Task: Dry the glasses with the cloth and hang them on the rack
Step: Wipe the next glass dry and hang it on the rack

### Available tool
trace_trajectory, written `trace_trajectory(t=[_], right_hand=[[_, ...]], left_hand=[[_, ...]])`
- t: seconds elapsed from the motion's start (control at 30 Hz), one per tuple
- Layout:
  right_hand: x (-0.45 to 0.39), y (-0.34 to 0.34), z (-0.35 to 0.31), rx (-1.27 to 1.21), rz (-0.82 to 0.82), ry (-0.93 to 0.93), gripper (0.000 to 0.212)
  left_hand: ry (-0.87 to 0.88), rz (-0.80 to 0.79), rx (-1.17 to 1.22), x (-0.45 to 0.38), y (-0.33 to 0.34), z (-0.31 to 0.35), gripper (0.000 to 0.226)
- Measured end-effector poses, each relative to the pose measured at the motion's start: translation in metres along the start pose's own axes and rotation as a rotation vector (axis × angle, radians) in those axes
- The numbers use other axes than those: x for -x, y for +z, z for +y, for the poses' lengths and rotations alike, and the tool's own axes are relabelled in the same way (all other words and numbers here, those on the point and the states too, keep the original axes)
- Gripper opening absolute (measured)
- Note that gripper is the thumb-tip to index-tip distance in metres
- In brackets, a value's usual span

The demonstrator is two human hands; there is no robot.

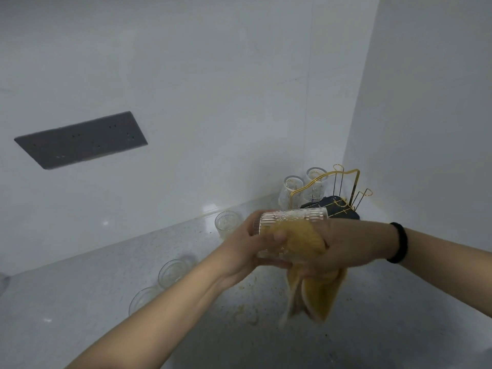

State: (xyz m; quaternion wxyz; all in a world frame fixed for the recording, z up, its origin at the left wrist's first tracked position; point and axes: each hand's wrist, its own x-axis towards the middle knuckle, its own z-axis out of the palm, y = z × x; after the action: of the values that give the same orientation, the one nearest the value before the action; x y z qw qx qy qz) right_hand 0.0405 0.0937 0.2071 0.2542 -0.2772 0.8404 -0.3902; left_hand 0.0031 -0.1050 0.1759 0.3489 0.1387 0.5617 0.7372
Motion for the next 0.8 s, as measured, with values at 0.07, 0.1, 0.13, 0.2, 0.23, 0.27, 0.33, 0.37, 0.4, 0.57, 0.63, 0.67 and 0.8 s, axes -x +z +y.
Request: trace_trajectory(t=[0.07,0.1,0.13,0.2,0.23,0.27,0.33,0.37,0.4,0.57,0.63,0.67,0.8], right_hand=[[-0.003,0.007,0.006,0.489,0.055,-0.112,0.029],[-0.005,0.009,0.005,0.539,0.100,-0.165,0.033],[-0.006,0.007,0.004,0.489,0.125,-0.175,0.037],[-0.007,0.001,0.000,0.260,0.130,-0.106,0.040],[-0.007,-0.004,-0.001,0.103,0.118,-0.058,0.040],[-0.006,-0.009,-0.002,-0.076,0.118,-0.027,0.039],[-0.004,-0.012,-0.006,-0.381,0.084,0.001,0.031],[-0.004,-0.009,-0.008,-0.371,0.057,0.007,0.025],[-0.004,-0.005,-0.007,-0.175,0.036,0.007,0.024],[-0.006,0.011,0.005,0.779,0.239,-0.208,0.052],[-0.008,0.005,0.001,0.663,0.201,-0.251,0.051],[-0.010,0.002,0.000,0.498,0.174,-0.242,0.047],[-0.009,-0.012,-0.003,-0.326,0.119,-0.067,0.019]], left_hand=[[-0.187,-0.020,0.095,0.001,0.001,0.003,0.050],[-0.254,-0.030,0.120,0.001,0.001,0.003,0.042],[-0.269,-0.040,0.117,0.001,0.000,0.001,0.043],[-0.172,-0.051,0.054,-0.002,-0.004,-0.004,0.053],[-0.089,-0.042,0.008,-0.004,-0.007,-0.007,0.065],[-0.016,-0.012,-0.055,-0.004,-0.008,-0.009,0.076],[0.065,0.065,-0.115,-0.003,-0.006,-0.011,0.075],[0.061,0.080,-0.080,-0.003,-0.004,-0.008,0.067],[0.020,0.071,-0.027,-0.002,-0.003,-0.004,0.058],[-0.308,-0.024,0.086,0.002,-0.006,0.008,0.046],[-0.232,-0.032,0.049,0.001,-0.008,0.003,0.066],[-0.152,-0.016,0.023,0.000,-0.009,0.000,0.078],[0.077,0.071,-0.066,0.000,-0.005,-0.009,0.073]])
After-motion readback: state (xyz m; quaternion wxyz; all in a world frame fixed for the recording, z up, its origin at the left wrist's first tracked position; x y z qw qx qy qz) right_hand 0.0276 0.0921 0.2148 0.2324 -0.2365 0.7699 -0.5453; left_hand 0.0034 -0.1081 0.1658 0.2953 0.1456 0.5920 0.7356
